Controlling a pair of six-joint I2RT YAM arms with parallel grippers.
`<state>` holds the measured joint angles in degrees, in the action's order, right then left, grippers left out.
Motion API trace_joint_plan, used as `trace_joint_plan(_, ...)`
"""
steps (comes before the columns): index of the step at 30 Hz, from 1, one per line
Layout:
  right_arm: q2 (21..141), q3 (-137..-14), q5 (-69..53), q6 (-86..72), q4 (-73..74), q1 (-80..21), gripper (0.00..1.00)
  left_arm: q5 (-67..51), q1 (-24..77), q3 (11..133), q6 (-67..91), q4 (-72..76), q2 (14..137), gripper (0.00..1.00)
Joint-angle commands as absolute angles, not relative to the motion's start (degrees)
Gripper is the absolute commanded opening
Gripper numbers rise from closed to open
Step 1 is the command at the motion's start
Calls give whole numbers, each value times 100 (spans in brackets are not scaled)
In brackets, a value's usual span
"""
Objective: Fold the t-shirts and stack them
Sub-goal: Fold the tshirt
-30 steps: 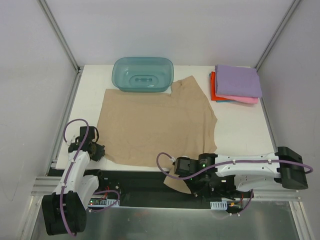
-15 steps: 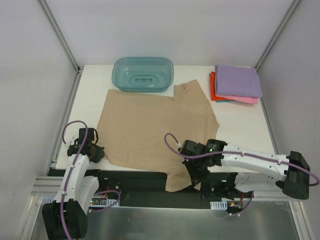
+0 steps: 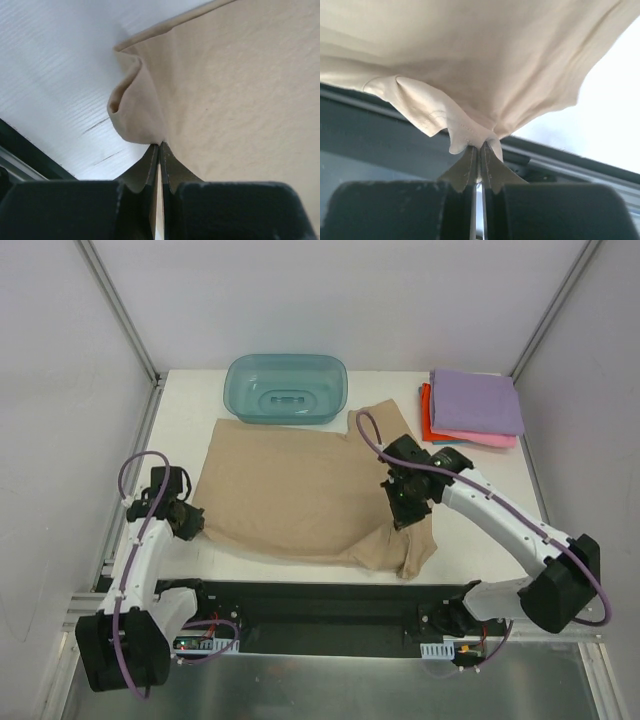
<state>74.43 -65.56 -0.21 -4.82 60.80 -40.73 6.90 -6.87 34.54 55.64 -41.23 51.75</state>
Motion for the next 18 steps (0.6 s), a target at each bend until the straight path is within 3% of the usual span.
trace_joint_plan(1, 7882, -7233, 466, 139, 5986, -3604, 1, 721, -738, 4007, 5344, -4026, 5720, 0)
trace_joint_plan(8, 8717, -7918, 343, 570, 5538, -2971, 1, 738, -721, 4578, 5396, -3640, 6765, 0)
trace_joint_plan(14, 9745, -8594, 448, 1213, 5045, -2664, 8, 843, -730, 5219, 5318, -3489, 7872, 0)
trace_joint_plan(15, 10078, -8709, 431, 1343, 4993, -2567, 9, 835, -729, 5308, 5283, -3489, 7997, 7)
trace_joint_plan(17, 10352, -9052, 422, 1432, 4791, -2479, 12, 800, -738, 5544, 5195, -3480, 8313, 32)
trace_joint_plan(18, 10510, -9201, 378, 1494, 4773, -2418, 27, 748, -738, 5615, 5151, -3480, 8393, 70)
